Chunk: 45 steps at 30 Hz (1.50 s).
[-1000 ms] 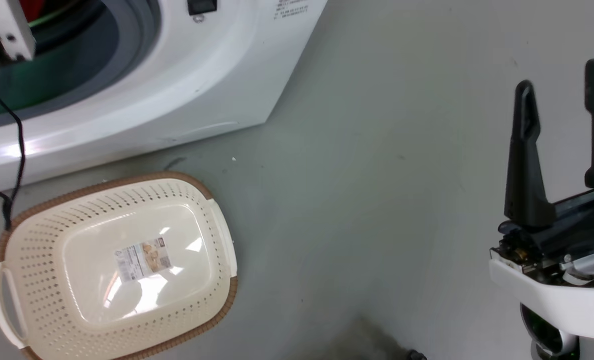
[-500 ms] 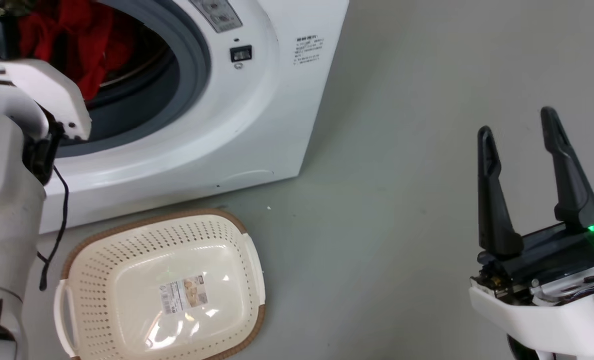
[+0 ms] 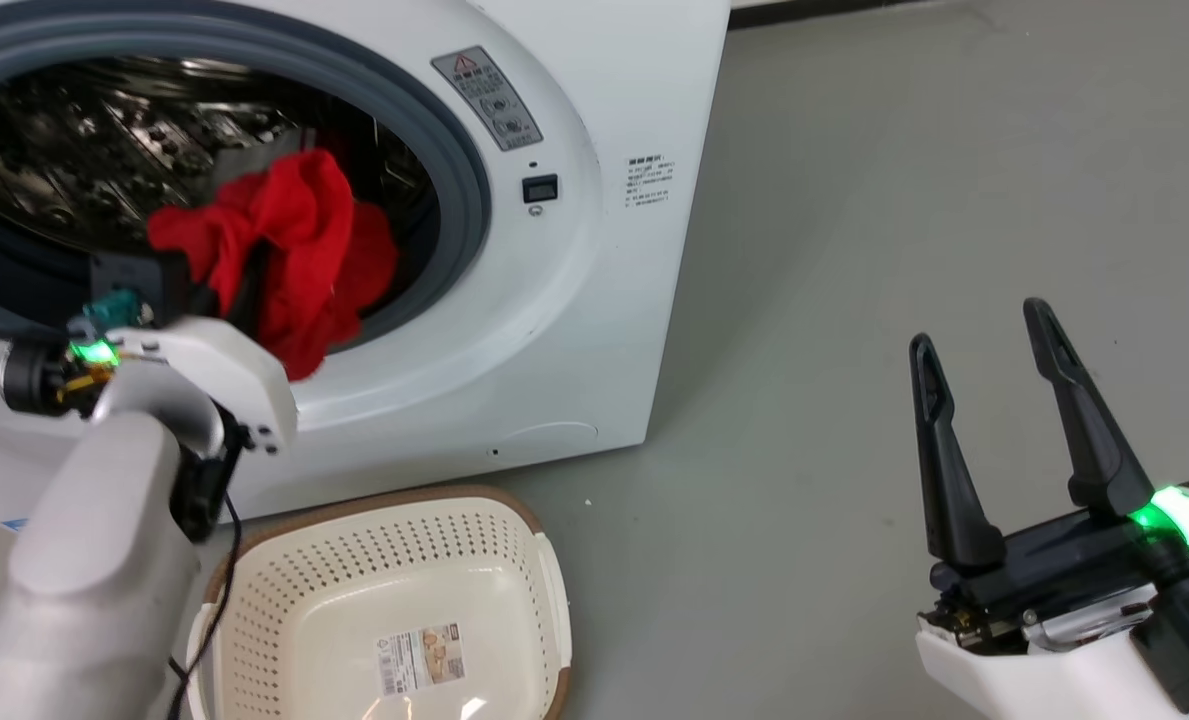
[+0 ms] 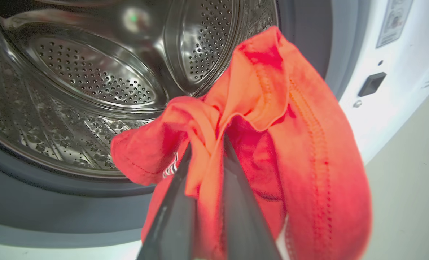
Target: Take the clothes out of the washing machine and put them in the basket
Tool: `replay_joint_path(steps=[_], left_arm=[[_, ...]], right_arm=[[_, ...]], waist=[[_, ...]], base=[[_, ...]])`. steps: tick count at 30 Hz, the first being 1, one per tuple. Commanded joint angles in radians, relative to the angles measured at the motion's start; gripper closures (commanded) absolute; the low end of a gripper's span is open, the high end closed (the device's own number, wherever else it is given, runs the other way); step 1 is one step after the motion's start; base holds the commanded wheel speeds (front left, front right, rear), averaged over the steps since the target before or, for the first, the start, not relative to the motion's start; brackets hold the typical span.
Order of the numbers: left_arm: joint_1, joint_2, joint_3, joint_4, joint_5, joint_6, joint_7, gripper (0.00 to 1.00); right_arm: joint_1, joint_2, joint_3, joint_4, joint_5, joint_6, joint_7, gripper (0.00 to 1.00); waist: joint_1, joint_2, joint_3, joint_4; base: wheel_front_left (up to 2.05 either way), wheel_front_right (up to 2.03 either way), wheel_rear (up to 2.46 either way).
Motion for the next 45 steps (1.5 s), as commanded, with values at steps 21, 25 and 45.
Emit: replay_joint_path(steps=[21, 25, 45], left_arm=[[0.474, 0.014, -0.059, -0.421, -0.042, 0.128, 0.084, 1.00], [0.514, 0.007, -0.066, -0.429, -0.059, 0.137, 0.091, 1.00], [0.408, -0.066, -0.101, -0.011, -0.086, 0.070, 0.054, 1.00]], right_arm=[[0.105, 0.000, 0.001, 0.041, -0.039, 0.000, -0.002, 0.00], [0.092, 0.000, 0.006, 0.041, -0.038, 0.000, -0.002, 0.00], [-0.065, 0.001, 0.036, 0.007, -0.013, 0.000, -0.002, 0.00]], waist=[[0.0002, 0.0000, -0.139, 0.042], [0.0002, 0.0000, -0.119, 0.034], [0.0002, 0.0000, 0.139, -0.065]], base=[[0.00, 0.00, 0.00], [0.00, 0.00, 0.00], [0.00, 0.00, 0.00]])
